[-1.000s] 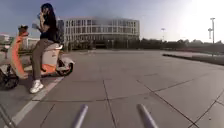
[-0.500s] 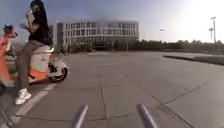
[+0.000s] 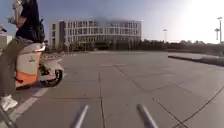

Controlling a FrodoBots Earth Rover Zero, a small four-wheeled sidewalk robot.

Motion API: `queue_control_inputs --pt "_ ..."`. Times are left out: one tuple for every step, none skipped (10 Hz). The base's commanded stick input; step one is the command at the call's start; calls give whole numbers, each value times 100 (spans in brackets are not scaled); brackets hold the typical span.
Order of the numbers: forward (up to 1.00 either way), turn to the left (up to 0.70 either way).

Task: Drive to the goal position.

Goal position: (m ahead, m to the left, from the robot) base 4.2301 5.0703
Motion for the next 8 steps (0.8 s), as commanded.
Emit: queue_control_inputs --pt "70 0" --pt "70 0" --pt "70 0" --pt "70 3" --pt "70 13" --pt "70 14" --pt "70 14" --pt "70 14"
